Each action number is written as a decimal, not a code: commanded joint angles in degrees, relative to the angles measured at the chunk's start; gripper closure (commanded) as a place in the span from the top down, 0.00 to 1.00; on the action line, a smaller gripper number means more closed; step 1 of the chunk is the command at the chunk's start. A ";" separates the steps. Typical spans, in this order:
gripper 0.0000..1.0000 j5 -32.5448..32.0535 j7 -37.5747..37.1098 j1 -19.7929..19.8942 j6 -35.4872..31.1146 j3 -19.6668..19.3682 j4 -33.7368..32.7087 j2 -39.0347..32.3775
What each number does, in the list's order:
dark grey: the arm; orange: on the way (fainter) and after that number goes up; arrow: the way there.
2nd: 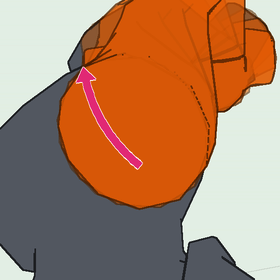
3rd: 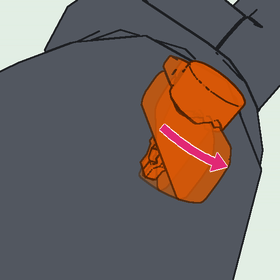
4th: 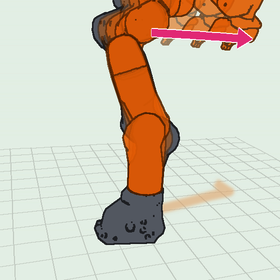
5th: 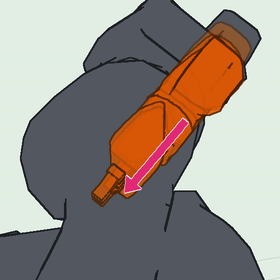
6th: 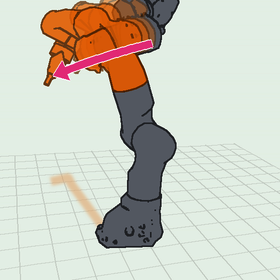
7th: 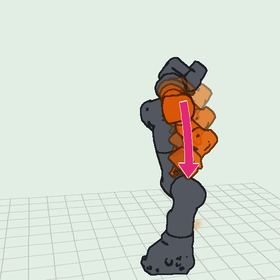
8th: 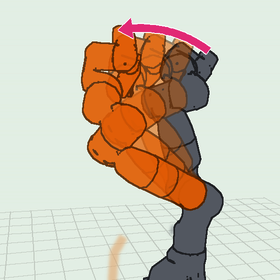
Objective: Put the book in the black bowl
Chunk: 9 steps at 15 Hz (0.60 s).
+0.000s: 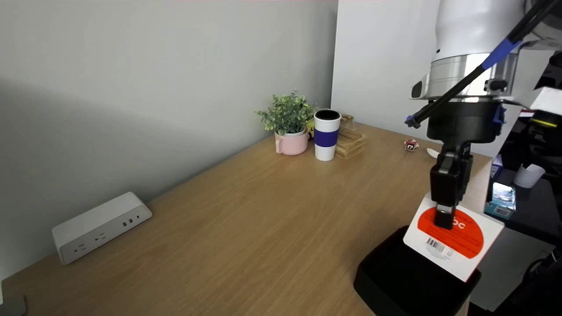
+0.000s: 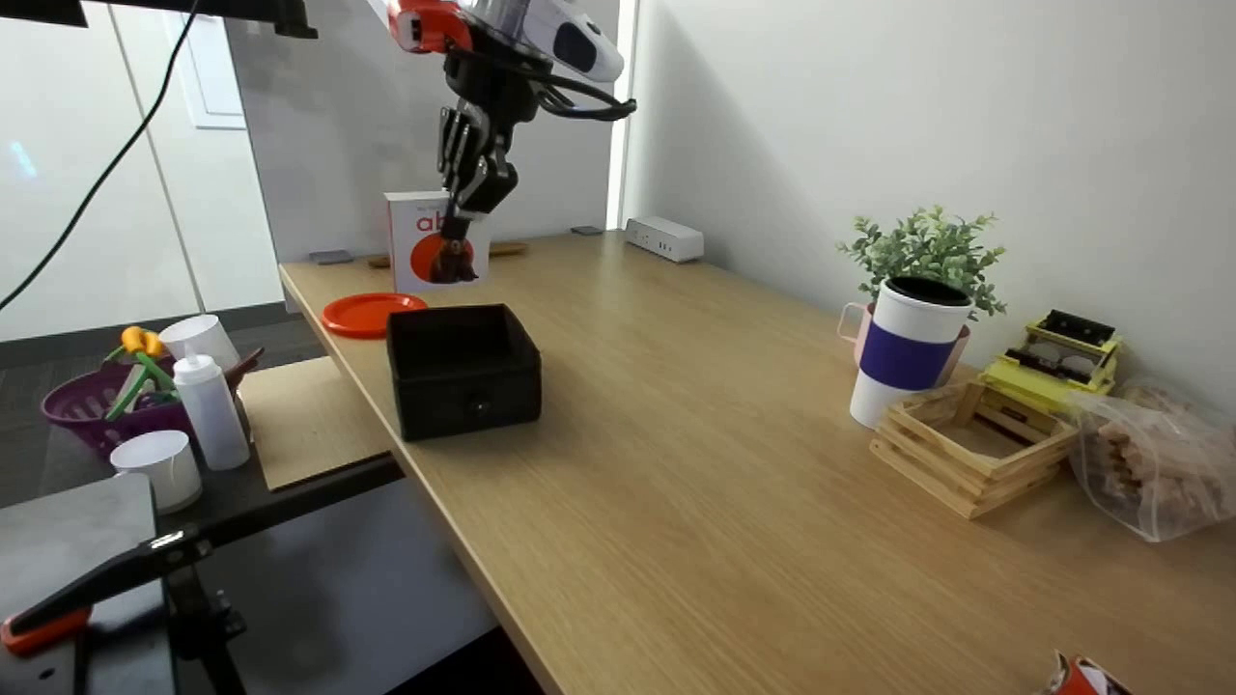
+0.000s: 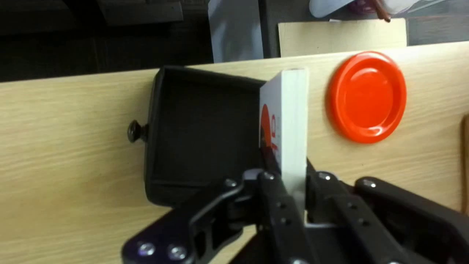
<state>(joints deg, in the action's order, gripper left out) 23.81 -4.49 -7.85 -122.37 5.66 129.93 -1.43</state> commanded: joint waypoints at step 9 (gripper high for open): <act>0.04 1.72 1.37 1.00 2.16 0.07 -1.96 -2.02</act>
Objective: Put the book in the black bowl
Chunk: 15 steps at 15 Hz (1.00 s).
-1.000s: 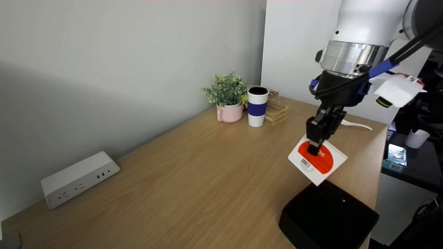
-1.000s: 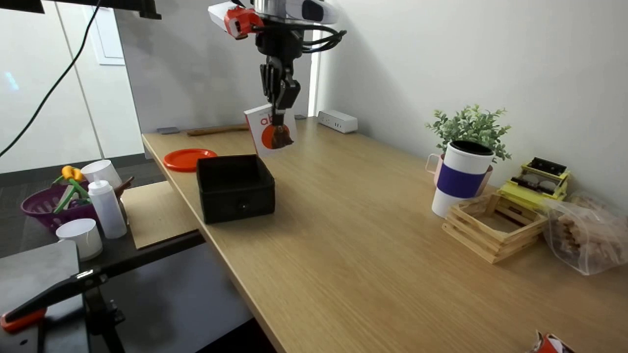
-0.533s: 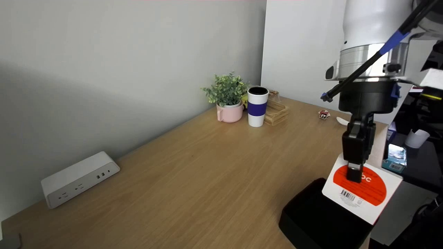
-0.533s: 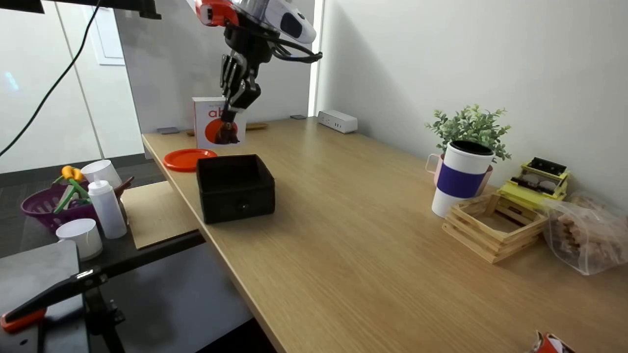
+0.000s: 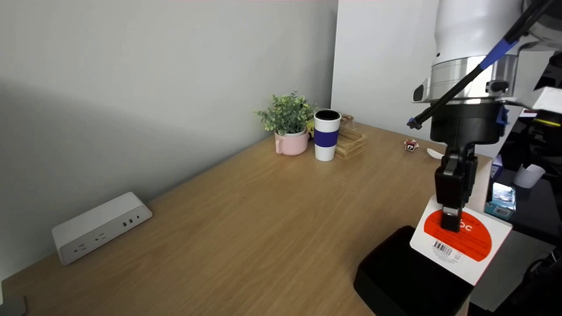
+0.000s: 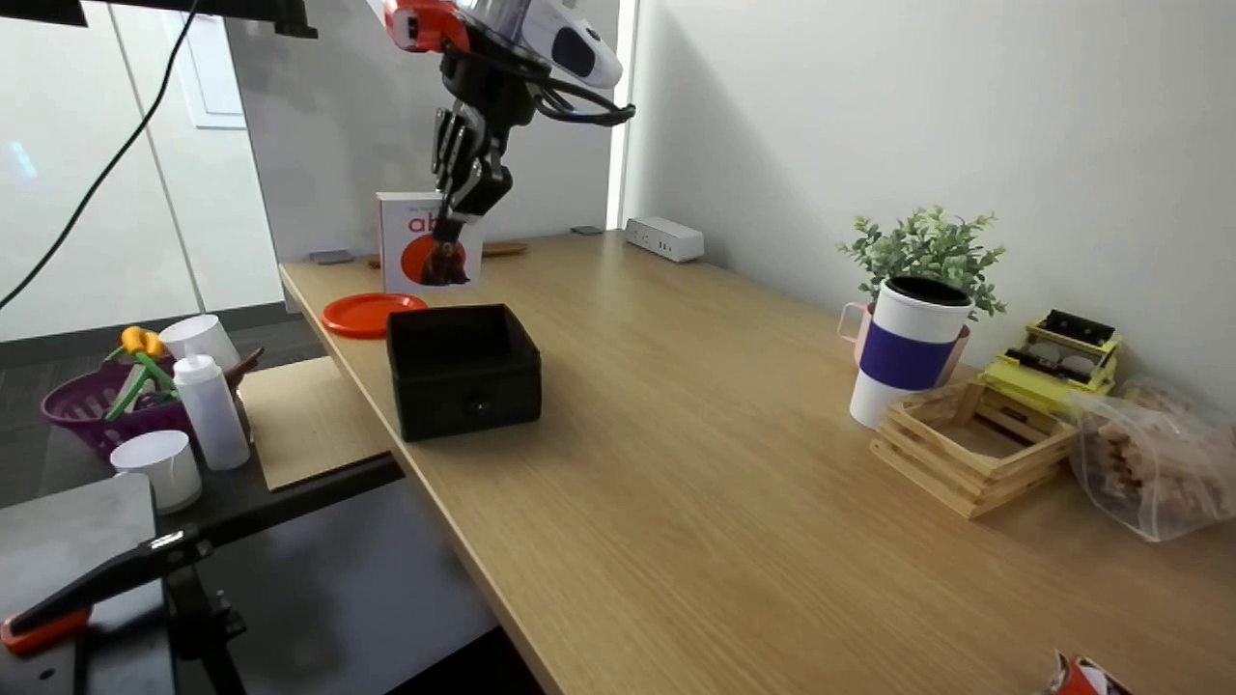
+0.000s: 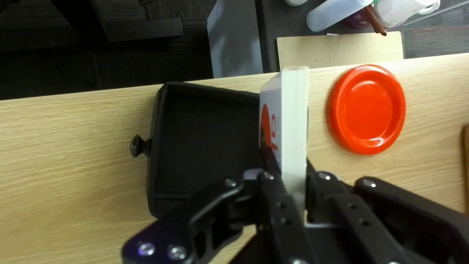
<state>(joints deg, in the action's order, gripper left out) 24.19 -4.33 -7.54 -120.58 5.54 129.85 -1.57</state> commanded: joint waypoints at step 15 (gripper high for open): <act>0.04 2.95 -2.91 3.62 6.21 -0.67 -9.60 -11.87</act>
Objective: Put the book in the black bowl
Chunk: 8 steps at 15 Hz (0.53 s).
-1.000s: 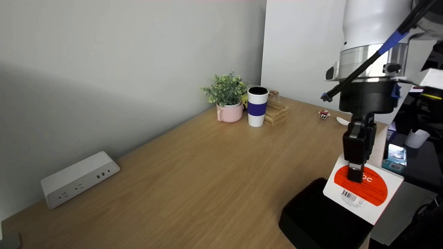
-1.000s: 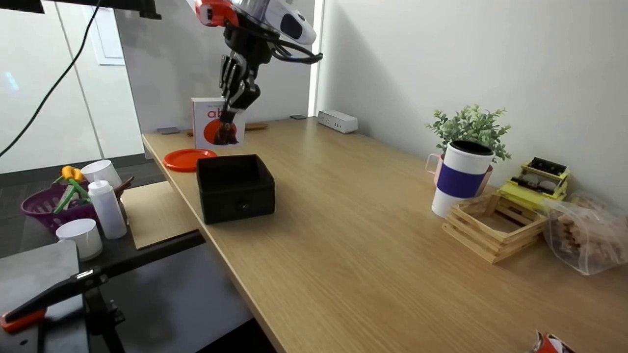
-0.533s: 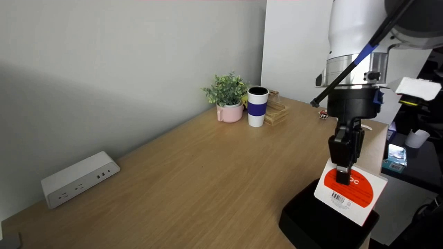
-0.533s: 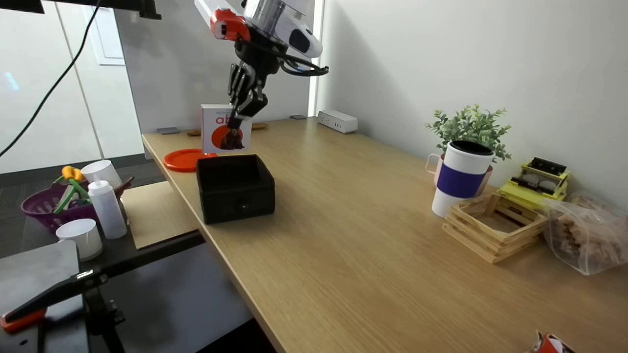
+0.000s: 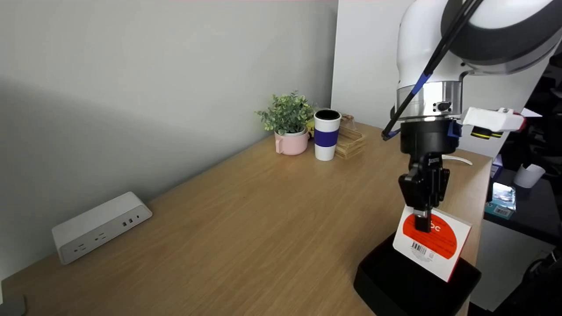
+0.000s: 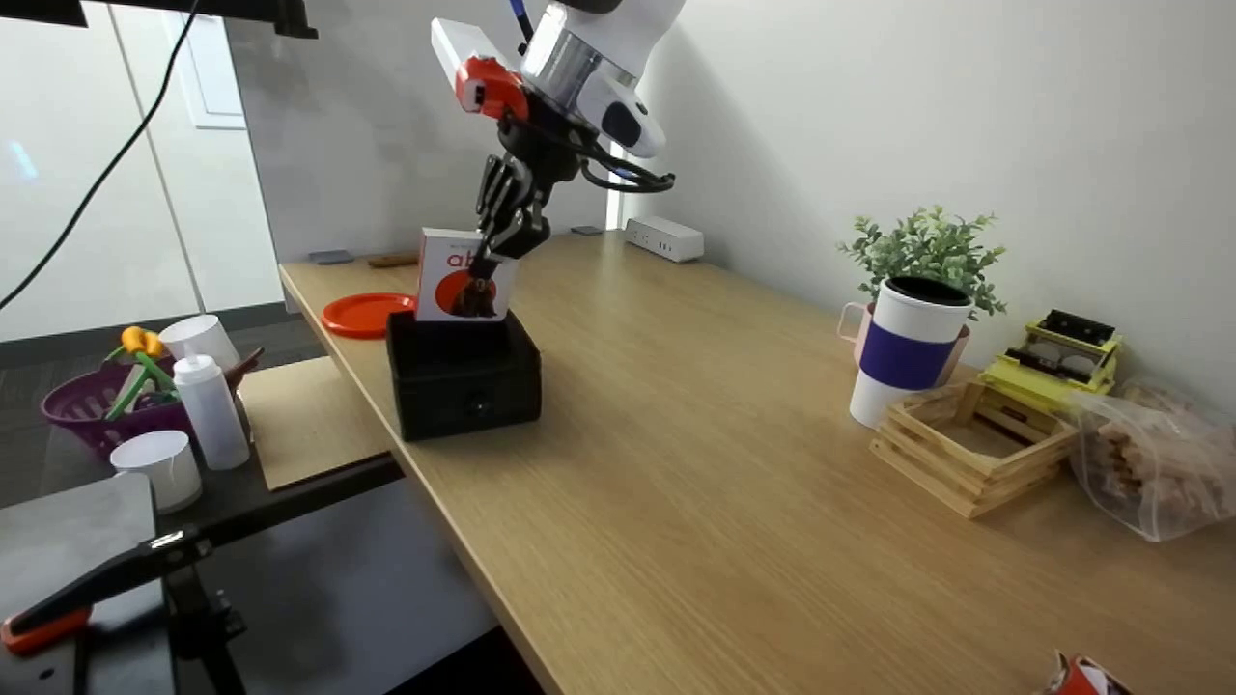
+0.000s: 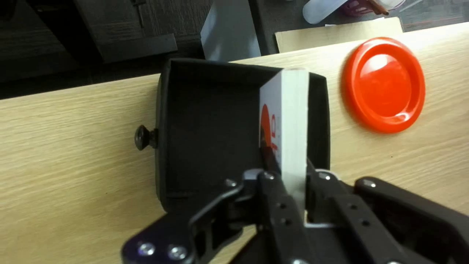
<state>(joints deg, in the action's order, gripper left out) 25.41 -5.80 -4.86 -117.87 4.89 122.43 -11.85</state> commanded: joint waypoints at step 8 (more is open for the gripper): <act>0.04 3.30 -3.12 1.73 4.63 -0.30 -3.19 -4.16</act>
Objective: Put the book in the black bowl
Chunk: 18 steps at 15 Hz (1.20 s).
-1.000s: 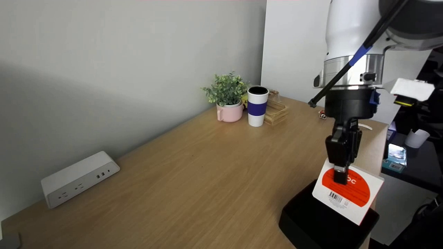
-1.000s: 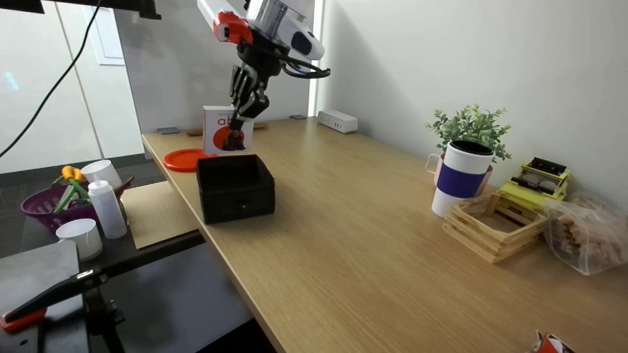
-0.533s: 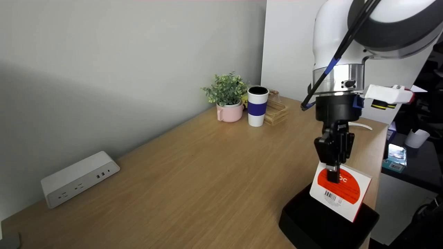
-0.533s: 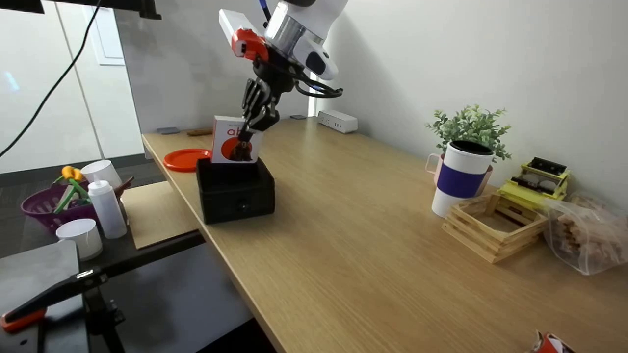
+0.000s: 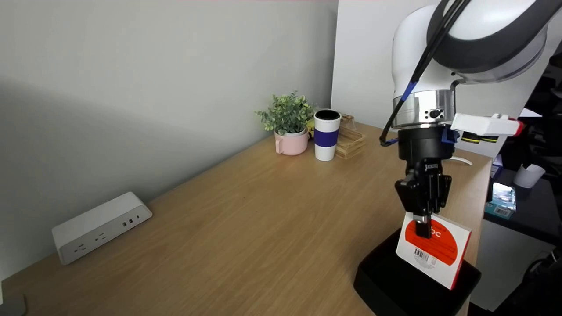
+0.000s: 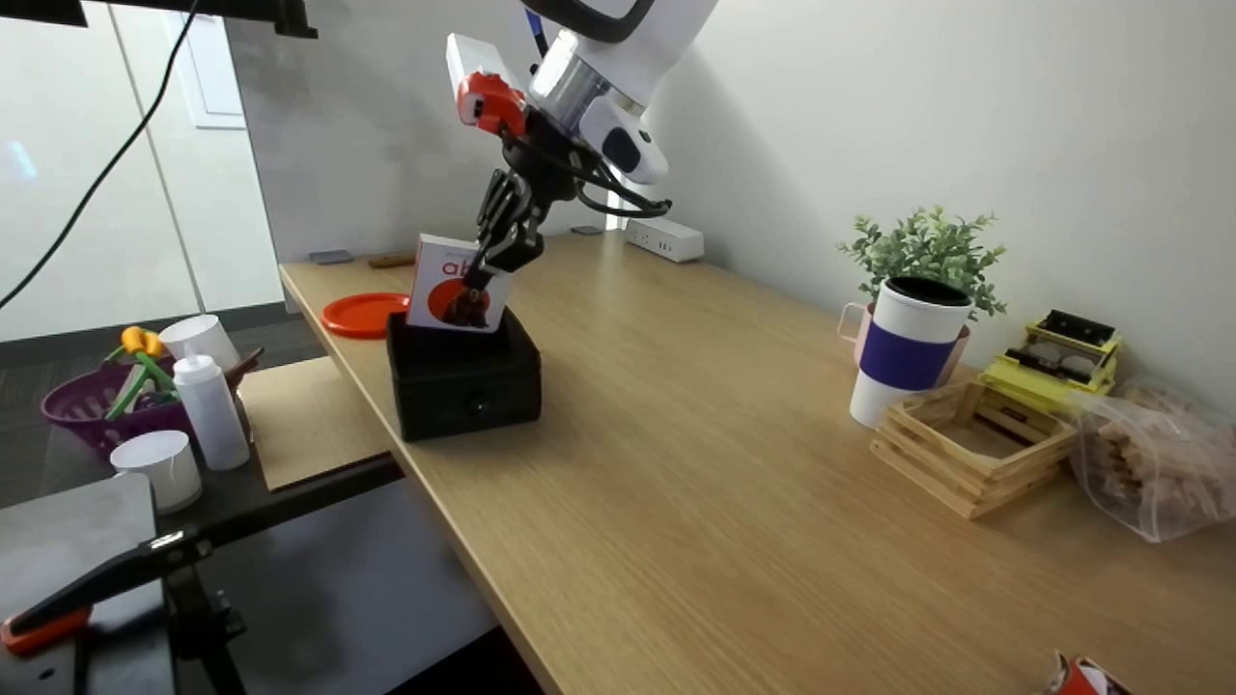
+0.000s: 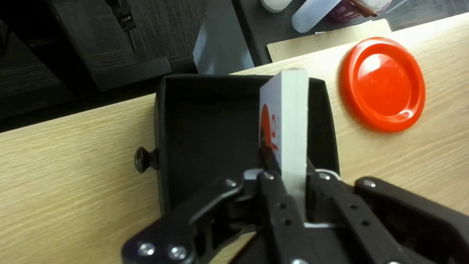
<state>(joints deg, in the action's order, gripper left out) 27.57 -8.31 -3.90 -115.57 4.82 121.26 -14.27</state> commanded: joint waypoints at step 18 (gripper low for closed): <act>0.04 -8.27 -10.91 0.80 4.45 -4.48 -8.15 -7.79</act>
<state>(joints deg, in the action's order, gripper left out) 21.12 -18.34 -3.12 -113.85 0.27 116.22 -20.72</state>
